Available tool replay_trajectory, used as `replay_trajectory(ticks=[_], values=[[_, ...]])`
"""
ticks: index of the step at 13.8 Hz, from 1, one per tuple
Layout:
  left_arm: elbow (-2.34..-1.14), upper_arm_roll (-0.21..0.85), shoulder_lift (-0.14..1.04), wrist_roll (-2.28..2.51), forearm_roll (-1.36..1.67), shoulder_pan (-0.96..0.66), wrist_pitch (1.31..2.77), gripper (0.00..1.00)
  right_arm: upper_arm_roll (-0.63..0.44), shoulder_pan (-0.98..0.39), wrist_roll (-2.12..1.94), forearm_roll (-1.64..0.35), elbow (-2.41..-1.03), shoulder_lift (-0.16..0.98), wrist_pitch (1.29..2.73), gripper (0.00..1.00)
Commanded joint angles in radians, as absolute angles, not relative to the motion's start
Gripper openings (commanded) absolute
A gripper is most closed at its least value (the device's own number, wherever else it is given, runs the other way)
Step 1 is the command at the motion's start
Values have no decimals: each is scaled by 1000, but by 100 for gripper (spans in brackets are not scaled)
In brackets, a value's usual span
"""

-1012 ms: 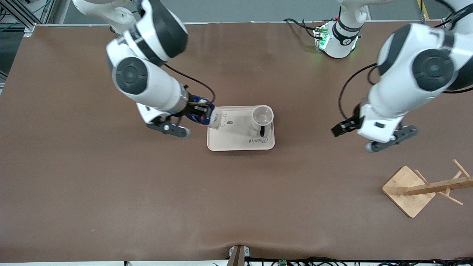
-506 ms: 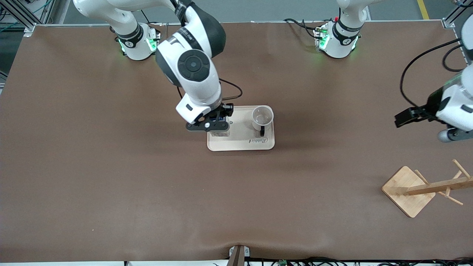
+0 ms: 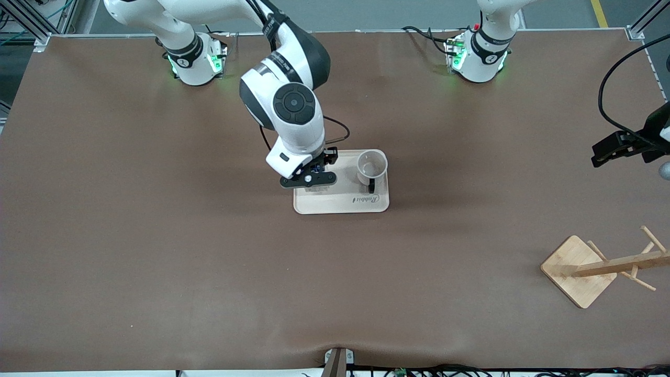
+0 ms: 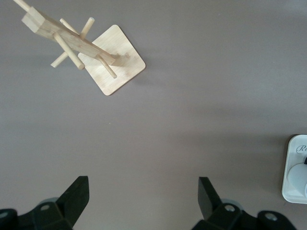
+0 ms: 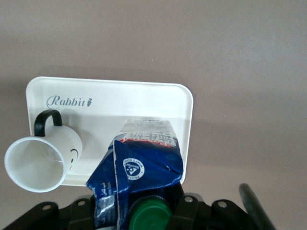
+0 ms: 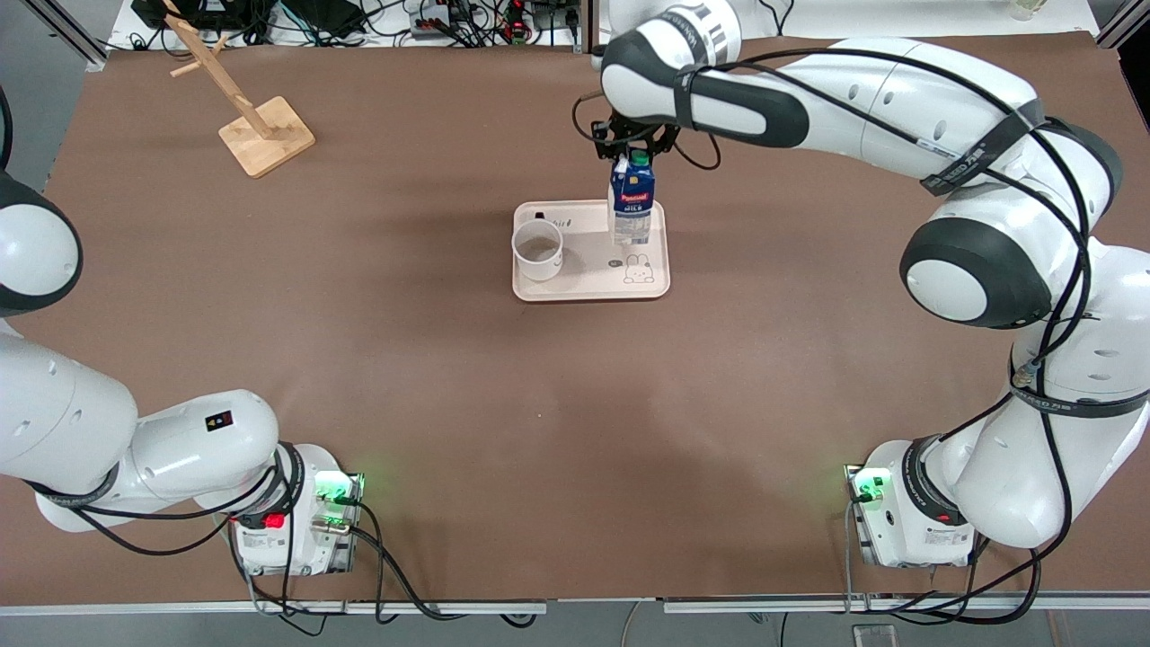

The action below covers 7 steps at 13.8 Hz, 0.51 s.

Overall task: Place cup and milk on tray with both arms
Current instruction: 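Carry the milk carton over the tray while the left gripper withdraws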

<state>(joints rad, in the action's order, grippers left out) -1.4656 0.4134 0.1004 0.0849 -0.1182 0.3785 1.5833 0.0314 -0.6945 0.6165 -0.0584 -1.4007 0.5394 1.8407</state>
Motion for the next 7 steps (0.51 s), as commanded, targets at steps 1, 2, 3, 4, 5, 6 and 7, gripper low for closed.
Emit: replay_trajectory(ticks=[1, 2, 3, 4, 5, 6, 7], values=[[-1476, 419, 57, 64, -130, 391, 1560, 100, 26, -707, 583, -52, -1452, 526, 1855, 0], [-1476, 420, 46, 63, -129, 391, 1548, 100, 26, -709, 568, -52, -1465, 523, 1855, 0], [-1477, 420, 32, 61, -129, 391, 1542, 100, 26, -712, 565, -52, -1471, 525, 1865, 0], [-1477, 420, 22, 60, -129, 391, 1537, 100, 25, -722, 565, -51, -1479, 526, 1897, 0], [-1477, 422, 18, 60, -129, 390, 1536, 100, 25, -727, 565, -43, -1495, 526, 1931, 0], [-1480, 420, 6, 60, -126, 379, 1536, 100, 25, -727, 565, -41, -1502, 526, 1946, 0], [-1486, 410, -1, 61, -126, 356, 1534, 100, 25, -726, 563, -38, -1502, 526, 1947, 0]])
